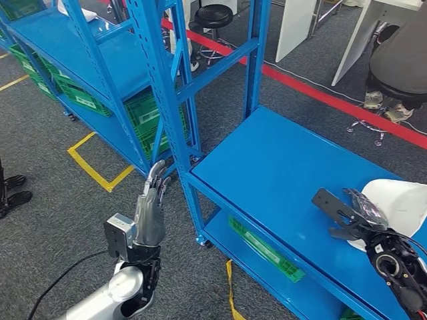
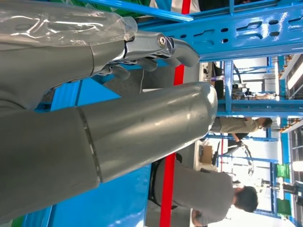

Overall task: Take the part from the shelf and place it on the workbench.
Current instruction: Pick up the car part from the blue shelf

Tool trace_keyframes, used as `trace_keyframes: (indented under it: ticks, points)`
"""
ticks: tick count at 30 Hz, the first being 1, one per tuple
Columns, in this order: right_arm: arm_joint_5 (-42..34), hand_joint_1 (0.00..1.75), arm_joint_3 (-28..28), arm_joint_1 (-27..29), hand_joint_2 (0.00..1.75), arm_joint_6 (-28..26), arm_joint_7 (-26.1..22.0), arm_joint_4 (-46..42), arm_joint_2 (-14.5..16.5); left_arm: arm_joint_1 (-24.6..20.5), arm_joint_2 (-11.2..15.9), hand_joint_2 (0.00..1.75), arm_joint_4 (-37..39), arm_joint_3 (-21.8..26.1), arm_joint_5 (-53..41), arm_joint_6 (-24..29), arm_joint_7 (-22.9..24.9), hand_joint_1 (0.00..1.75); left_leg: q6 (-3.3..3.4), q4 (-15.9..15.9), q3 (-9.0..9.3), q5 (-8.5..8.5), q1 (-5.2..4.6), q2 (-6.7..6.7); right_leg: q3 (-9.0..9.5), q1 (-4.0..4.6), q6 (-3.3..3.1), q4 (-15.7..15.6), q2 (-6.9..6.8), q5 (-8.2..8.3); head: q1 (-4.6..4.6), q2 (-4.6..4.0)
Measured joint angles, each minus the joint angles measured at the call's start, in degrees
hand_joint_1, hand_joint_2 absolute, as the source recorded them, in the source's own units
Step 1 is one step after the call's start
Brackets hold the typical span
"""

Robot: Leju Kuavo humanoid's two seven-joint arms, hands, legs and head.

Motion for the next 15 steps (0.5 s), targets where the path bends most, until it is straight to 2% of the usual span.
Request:
trace_keyframes:
  ticks: [3, 15]
  points:
    - [0.04, 1.75, 0.00, 0.07, 1.75, 0.20, -0.01, -0.11, 0.00, 0.00, -0.02, 0.00, 0.00, 0.00, 0.00, -0.01, -0.01, 0.00, 0.00, 0.00, 0.00, 0.00, 0.00, 0.00, 0.00, 0.00, 0.00, 0.00, 0.00, 0.00, -0.01, -0.01]
    - [0.03, 1.75, 0.09, -0.24, 1.75, 1.38, -1.36, -0.39, 0.00, 0.00, 0.00, 0.00, 0.00, 0.00, -0.24, 0.05, -0.16, 0.00, 0.00, 0.00, -0.02, 0.00, 0.00, 0.00, 0.01, 0.00, 0.00, 0.00, 0.00, 0.00, -0.01, -0.01]
